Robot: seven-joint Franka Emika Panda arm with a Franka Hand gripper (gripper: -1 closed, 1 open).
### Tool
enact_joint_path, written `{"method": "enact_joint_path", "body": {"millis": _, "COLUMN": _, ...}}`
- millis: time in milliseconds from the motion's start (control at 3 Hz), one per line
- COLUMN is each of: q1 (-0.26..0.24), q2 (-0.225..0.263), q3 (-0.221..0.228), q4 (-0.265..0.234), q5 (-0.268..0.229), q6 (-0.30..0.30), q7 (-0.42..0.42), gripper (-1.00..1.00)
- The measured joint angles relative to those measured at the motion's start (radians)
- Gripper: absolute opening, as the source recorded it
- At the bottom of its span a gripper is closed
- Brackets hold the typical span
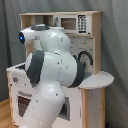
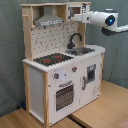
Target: Play with the kitchen
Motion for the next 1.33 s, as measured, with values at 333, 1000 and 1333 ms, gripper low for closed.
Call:
{"method": "enact_joint_path", "body": {"millis": 333, "q1": 0.036, "q2": -0.061, "q3": -0.041, "q4": 0.07, "q5": 0.009, "q6": 0.034, "q7": 0.0, "gripper": 1.0}}
{"method": "enact_joint_path", "body": {"millis": 1000, "q1": 0.136, "q2": -0.132, "q3": -0.171, "q4": 0.127, "q5": 0.018, "q6": 0.106, "q7": 0.013, "gripper": 1.0}}
{"method": "enact_joint_path", "body": {"millis": 1333, "q1": 0.212, "q2": -0.142, "q3": -0.244, "q4": 0.166, "q5": 0.018, "q6": 0.112, "q7": 0.013, "gripper": 1.0}}
